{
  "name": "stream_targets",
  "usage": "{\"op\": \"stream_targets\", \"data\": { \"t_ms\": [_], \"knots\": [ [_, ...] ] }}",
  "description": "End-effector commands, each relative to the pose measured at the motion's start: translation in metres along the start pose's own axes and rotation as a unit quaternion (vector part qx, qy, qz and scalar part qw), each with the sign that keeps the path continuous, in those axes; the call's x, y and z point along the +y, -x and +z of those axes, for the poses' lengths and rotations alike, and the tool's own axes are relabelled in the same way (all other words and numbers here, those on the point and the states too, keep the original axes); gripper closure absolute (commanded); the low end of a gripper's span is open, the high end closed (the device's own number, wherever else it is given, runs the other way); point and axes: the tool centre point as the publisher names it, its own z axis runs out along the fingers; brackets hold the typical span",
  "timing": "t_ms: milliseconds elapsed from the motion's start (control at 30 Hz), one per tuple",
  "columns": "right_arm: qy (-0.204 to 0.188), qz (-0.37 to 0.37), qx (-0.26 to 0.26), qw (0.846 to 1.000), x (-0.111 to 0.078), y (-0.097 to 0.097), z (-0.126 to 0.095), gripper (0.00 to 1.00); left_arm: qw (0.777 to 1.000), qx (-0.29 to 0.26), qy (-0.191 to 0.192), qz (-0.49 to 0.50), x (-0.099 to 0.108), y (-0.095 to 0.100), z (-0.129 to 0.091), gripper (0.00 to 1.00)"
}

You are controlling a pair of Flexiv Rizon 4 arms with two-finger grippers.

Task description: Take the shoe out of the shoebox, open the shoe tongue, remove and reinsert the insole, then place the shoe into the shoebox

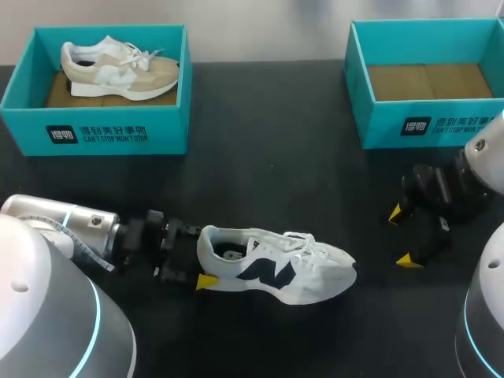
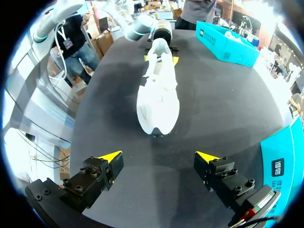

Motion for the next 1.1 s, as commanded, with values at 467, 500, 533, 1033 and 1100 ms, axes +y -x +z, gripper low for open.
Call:
{"op": "stream_targets", "data": {
  "t_ms": [467,500,533,1033,1100],
  "knots": [
    [-0.002,0.001,-0.001,1.000,0.001,0.000,0.001,0.00,1.000,-0.027,-0.010,-0.009,-0.008,-0.002,-0.004,0.00],
    [-0.002,0.001,-0.001,1.000,0.001,0.000,0.001,0.00,1.000,-0.027,-0.009,-0.008,-0.008,-0.002,-0.005,0.00],
    [-0.002,0.001,-0.001,1.000,0.001,0.000,0.001,0.00,1.000,-0.027,-0.009,-0.008,-0.008,-0.001,-0.004,0.00],
    [-0.002,0.001,-0.001,1.000,0.001,0.000,0.001,0.00,0.999,-0.031,-0.011,-0.006,-0.010,-0.005,0.019,0.00],
    [-0.002,0.001,-0.001,1.000,0.001,0.000,0.001,0.00,0.999,-0.032,-0.013,-0.007,-0.011,-0.007,0.020,0.00]
  ]
}}
